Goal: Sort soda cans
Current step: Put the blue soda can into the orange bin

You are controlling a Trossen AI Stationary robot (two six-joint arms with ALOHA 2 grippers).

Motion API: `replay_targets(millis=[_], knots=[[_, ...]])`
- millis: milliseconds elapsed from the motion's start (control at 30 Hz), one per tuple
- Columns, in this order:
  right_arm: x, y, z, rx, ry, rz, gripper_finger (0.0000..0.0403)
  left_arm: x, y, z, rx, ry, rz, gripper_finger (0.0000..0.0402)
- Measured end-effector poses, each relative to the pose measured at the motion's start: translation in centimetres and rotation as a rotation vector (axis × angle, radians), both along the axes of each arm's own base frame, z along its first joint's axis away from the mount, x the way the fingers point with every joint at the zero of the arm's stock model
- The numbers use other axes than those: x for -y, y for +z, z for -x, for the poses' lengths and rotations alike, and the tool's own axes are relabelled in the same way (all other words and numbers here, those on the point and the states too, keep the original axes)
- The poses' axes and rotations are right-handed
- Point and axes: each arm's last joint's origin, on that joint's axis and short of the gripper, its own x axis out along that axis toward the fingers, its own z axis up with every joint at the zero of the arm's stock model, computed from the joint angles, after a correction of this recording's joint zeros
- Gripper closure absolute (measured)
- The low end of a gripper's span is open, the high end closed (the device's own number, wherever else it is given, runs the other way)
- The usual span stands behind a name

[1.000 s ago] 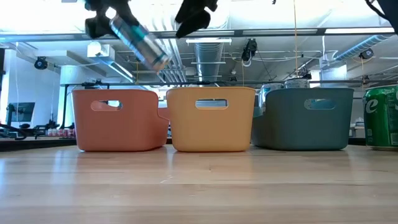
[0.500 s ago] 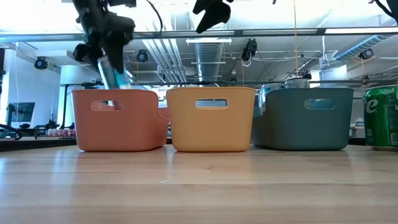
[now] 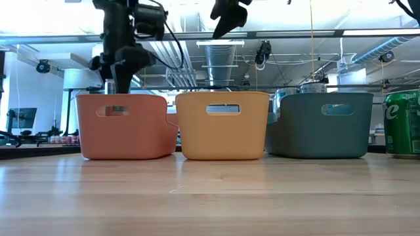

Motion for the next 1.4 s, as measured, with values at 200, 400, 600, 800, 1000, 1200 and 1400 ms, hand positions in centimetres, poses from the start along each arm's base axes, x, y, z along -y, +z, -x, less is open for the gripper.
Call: replay_targets(millis=[200,400,600,800,1000,1200,1400], knots=[[-0.3,-0.3,0.3,-0.047,0.003,-0.012,0.0039,-1.4,-1.1,-0.6,-0.058,-0.037,0.017,0.0180],[-1.4,-0.8,0.4,-0.073,0.040,-0.015,0.0039,-2.2,-1.4,-0.4,-0.063,-0.041,0.027,0.0178],[-1.9,-0.9,0.4,-0.075,0.053,-0.014,0.0039,-2.6,-1.6,-0.4,-0.056,-0.054,0.031,0.0157],[-1.9,-0.8,0.5,-0.079,0.055,-0.015,0.0039,-2.8,-1.9,-0.6,-0.048,-0.070,0.032,0.0151],[-1.9,-0.4,1.1,-0.091,0.056,-0.017,0.0039,-2.9,-2.0,-0.7,-0.047,-0.081,0.029,0.0153],[-1.9,0.2,1.6,-0.073,0.052,-0.018,0.0039,-3.0,-2.0,-0.9,-0.033,-0.084,0.022,0.0153],[-1.9,0.5,1.8,-0.064,0.044,-0.023,0.0039,-3.1,-2.2,-1.0,-0.033,-0.080,0.023,0.0145]])
